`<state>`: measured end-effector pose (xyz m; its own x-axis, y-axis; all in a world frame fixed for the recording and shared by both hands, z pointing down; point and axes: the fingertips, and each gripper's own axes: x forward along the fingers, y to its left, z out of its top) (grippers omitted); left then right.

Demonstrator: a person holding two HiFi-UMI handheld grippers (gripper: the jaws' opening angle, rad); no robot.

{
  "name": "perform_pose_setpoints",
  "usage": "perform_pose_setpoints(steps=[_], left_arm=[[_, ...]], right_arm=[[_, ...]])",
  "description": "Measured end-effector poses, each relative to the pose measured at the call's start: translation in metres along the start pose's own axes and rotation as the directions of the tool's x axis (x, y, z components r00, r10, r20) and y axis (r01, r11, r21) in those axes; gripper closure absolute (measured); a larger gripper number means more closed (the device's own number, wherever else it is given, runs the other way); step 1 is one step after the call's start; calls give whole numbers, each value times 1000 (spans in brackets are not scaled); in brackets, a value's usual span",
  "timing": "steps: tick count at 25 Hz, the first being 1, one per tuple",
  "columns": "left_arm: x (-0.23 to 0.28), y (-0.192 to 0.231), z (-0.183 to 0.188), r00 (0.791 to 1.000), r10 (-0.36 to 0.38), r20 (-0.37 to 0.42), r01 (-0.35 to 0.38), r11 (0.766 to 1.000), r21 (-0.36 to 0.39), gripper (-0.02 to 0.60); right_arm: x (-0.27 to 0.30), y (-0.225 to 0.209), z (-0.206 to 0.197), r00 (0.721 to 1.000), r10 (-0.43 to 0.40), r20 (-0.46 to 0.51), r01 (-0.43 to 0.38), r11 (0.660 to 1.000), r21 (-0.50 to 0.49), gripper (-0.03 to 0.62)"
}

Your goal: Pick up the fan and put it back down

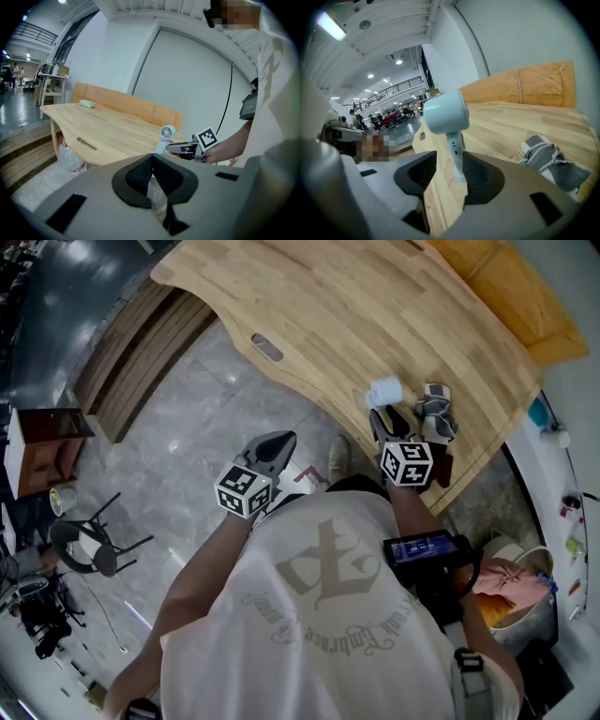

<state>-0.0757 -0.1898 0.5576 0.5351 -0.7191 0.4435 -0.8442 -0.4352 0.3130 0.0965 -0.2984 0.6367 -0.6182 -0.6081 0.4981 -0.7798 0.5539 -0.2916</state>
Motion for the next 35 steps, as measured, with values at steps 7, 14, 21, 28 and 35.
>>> perform_pose_setpoints(steps=[7,14,21,28,35], left_arm=[[-8,16,-7,999,47,-19,-47,998,-37,571],[-7,23,-7,997,70,-29,-72,996,-54,571],[-2,24,-10,996,82,-39,-84,994,-63,571],[-1,21,-12,995,103,-2,-103,991,-82,571],[-20,24,-24,988,152,35,-146,980,-136,571]], right_arm=[[32,-10,12,1000,-23,-12,23,1000,-1,404],[46,-18,14,999,-32,-20,32,999,1,405],[53,-18,15,999,-6,-34,4,998,-58,423],[50,-12,13,997,50,-61,-58,989,-139,437],[46,16,20,990,130,-63,-138,980,-140,441]])
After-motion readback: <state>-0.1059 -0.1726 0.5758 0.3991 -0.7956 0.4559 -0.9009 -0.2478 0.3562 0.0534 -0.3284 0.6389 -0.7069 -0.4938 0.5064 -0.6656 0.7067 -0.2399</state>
